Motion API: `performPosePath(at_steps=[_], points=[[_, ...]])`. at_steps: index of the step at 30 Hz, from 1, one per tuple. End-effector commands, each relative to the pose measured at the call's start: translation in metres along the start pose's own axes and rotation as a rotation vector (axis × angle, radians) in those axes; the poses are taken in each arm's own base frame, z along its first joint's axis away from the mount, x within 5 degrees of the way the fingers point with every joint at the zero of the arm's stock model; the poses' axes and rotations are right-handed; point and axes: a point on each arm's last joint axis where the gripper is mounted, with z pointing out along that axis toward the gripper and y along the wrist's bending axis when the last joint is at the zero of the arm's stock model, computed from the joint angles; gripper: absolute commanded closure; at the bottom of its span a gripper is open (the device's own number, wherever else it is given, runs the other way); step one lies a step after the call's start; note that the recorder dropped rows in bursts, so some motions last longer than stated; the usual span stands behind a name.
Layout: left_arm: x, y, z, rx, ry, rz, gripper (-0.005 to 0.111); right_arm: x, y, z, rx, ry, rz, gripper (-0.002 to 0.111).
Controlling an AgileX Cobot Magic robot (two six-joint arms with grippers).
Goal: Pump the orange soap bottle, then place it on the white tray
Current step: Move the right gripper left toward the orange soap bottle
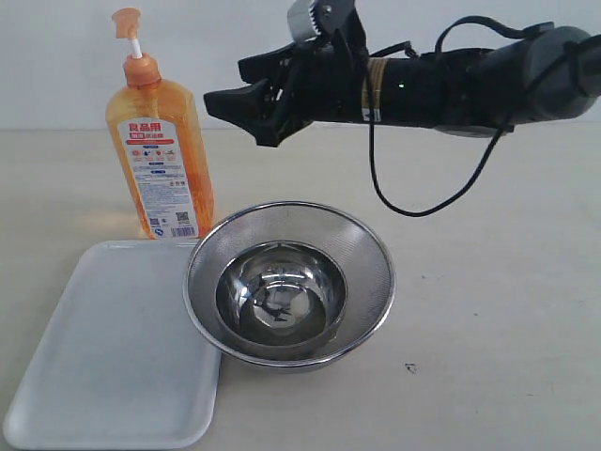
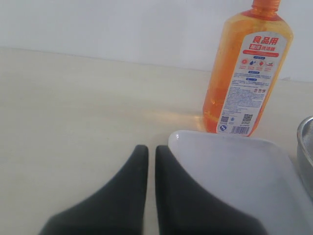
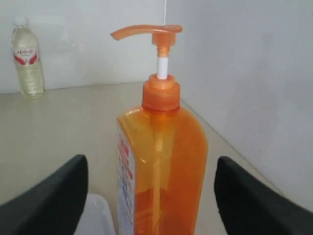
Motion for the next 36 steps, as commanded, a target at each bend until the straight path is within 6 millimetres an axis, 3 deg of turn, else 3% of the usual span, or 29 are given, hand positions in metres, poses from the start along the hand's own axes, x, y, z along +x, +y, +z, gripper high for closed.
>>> performPosePath(at_steps=[1,10,14,19,24,36], points=[[0.001,0.0,0.0,0.003,0.002,0.002,0.102,-0.006,0.004,0.015,0.063,0.043,-0.015,0.042],[0.001,0.0,0.0,0.003,0.002,0.002,0.102,0.016,-0.002,0.022,0.11,0.044,0.085,0.042],[0.001,0.0,0.0,0.003,0.002,0.002,0.102,0.025,0.003,0.033,0.099,0.038,0.048,0.042],[0.001,0.0,0.0,0.003,0.002,0.002,0.102,0.028,0.005,0.05,0.076,0.02,0.055,0.042],[0.001,0.0,0.0,0.003,0.002,0.002,0.102,0.029,-0.001,0.055,0.11,0.006,0.107,0.027],[0.001,0.0,0.0,0.003,0.002,0.002,0.102,0.028,0.0,0.056,0.099,-0.001,0.106,0.026]])
